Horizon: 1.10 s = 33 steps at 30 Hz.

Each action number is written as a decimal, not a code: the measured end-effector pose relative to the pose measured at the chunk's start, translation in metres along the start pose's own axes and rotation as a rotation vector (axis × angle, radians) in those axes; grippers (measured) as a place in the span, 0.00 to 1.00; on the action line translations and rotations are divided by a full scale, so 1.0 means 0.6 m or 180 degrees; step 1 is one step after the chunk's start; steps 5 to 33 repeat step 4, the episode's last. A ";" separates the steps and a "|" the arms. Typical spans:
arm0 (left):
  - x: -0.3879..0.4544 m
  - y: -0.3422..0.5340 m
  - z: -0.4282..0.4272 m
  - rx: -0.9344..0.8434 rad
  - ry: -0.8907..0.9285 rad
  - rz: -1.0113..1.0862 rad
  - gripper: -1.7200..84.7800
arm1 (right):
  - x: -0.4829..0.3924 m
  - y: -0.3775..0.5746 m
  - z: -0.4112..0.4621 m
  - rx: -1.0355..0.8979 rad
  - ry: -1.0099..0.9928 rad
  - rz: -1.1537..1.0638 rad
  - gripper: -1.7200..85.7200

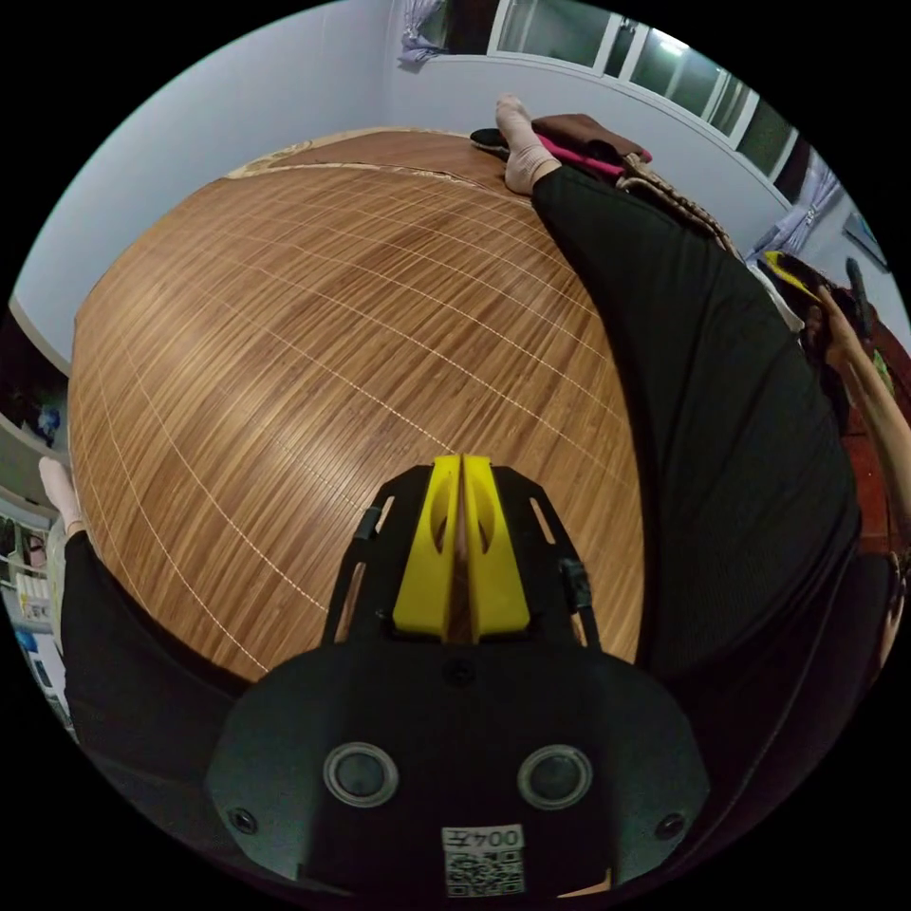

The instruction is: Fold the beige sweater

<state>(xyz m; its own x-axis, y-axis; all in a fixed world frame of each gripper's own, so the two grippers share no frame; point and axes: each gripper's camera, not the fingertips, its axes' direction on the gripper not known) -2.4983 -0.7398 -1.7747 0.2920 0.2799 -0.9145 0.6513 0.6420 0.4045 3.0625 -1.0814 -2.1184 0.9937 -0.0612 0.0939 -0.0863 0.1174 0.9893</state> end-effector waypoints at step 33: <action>-0.015 0.014 -0.004 0.0028 0.0066 -0.0061 0.02 | -0.051 -0.085 0.094 -0.0103 0.0397 -0.0440 0.15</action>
